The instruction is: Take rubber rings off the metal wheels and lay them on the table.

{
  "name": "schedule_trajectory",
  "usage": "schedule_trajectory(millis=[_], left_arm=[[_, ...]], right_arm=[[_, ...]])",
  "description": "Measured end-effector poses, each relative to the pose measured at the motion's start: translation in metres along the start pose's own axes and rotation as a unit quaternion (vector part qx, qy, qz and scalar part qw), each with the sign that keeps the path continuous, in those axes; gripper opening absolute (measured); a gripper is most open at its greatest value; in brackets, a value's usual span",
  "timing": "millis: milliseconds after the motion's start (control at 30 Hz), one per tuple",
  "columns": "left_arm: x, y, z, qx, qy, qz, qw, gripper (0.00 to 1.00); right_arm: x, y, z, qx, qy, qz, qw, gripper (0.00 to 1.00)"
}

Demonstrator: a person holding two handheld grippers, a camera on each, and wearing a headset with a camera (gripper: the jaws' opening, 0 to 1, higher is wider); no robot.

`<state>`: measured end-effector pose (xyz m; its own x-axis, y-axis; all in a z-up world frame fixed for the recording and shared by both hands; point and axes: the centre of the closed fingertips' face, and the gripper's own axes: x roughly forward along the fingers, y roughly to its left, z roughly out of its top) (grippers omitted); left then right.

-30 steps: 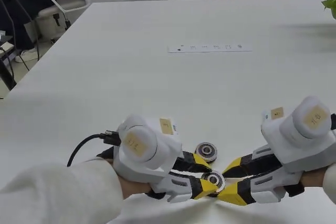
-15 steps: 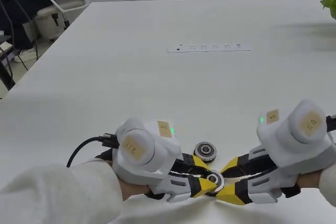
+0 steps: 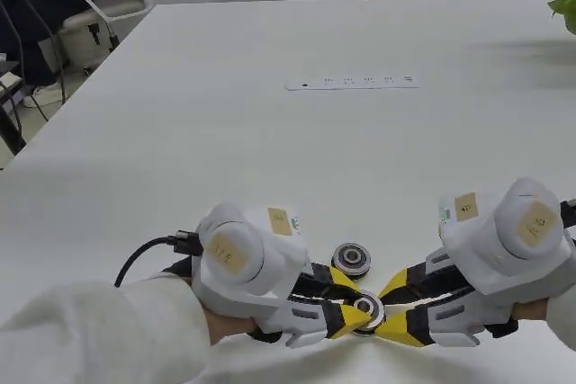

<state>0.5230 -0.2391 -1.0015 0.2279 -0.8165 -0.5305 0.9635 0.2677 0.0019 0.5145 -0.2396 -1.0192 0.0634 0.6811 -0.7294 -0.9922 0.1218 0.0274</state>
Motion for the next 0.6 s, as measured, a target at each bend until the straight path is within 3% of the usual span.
schedule_trajectory(millis=[200,267,333,433,600], left_arm=[[0.0002,-0.0002,0.0001,0.001,-0.001,0.001,1.0,0.14],[0.0001,-0.0002,0.0001,0.001,-0.001,0.001,1.0,0.14],[0.0002,-0.0002,0.0001,0.001,-0.001,0.001,1.0,0.14],[0.0003,-0.0002,0.0003,0.001,-0.002,0.002,1.0,0.14],[-0.0001,-0.0003,0.0002,-0.001,-0.003,0.002,1.0,0.14]], right_arm=[[-0.0001,-0.0006,-0.0012,0.005,0.001,0.0,1.0,0.14],[-0.0017,-0.0025,-0.0098,-0.005,0.025,-0.001,0.9997,0.05],[-0.0003,-0.002,-0.0068,0.022,0.008,-0.001,0.9997,0.01],[-0.0008,-0.0028,-0.0067,0.012,0.012,-0.004,0.9999,0.01],[-0.0008,-0.0045,-0.0064,0.027,0.013,-0.007,0.9995,0.0]])
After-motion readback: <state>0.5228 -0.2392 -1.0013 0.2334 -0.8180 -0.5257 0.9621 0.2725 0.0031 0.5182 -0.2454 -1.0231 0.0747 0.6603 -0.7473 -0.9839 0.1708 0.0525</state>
